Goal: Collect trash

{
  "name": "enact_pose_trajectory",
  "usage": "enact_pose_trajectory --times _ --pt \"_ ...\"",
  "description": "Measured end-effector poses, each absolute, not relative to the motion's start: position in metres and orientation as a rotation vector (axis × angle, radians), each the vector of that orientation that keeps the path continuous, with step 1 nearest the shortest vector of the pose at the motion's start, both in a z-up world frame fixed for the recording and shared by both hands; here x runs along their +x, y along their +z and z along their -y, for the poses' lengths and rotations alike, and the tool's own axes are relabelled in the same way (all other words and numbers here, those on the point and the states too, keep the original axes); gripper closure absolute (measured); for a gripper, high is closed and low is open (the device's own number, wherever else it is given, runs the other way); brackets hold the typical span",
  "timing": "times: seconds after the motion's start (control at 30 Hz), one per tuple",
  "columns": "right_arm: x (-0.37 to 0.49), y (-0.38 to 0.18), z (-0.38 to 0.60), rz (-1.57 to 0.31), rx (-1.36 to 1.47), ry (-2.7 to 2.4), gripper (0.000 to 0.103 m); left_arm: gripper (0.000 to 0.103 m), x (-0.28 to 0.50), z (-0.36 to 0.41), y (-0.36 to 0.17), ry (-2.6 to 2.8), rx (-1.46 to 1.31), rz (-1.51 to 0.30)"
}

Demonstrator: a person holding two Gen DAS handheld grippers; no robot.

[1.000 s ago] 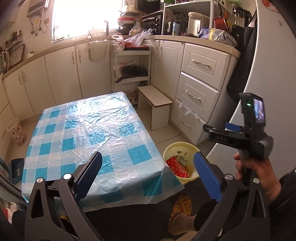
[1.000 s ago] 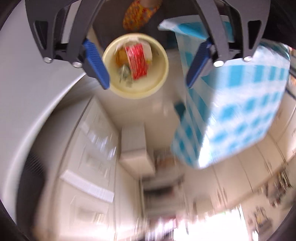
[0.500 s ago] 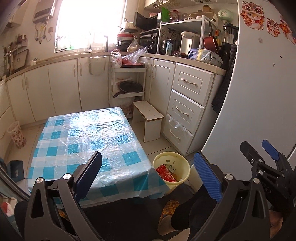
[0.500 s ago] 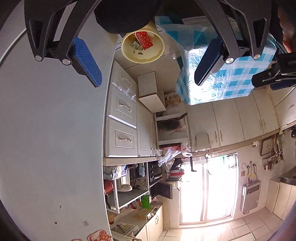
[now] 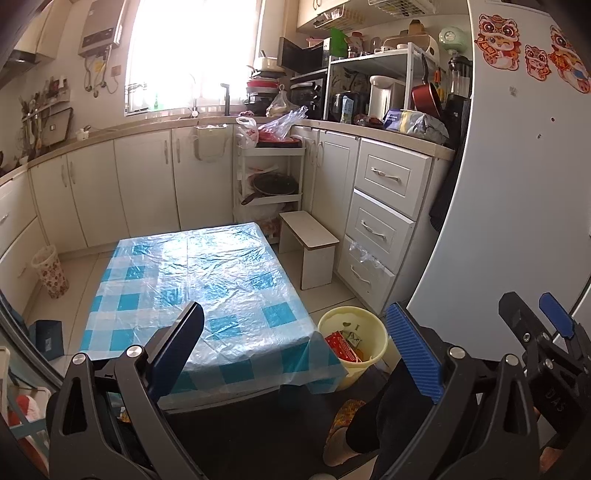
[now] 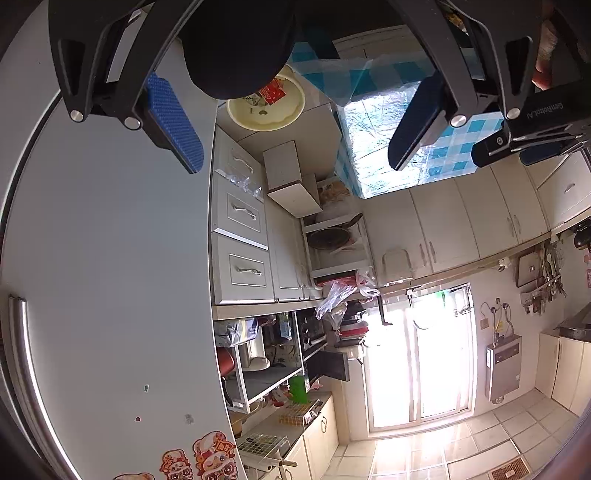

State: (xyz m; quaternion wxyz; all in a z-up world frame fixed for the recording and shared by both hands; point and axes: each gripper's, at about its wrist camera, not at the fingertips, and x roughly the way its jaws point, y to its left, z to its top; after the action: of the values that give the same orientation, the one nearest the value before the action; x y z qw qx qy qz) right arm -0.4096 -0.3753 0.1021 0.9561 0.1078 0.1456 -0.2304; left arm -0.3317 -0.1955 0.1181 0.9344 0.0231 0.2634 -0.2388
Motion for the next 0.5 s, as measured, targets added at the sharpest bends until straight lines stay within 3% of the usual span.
enact_pose_trajectory --times 0.5 --pt "-0.422 0.104 0.368 -0.296 0.201 -0.465 0.007 0.008 -0.349 0.194 0.126 -0.464 0.061 -0.503"
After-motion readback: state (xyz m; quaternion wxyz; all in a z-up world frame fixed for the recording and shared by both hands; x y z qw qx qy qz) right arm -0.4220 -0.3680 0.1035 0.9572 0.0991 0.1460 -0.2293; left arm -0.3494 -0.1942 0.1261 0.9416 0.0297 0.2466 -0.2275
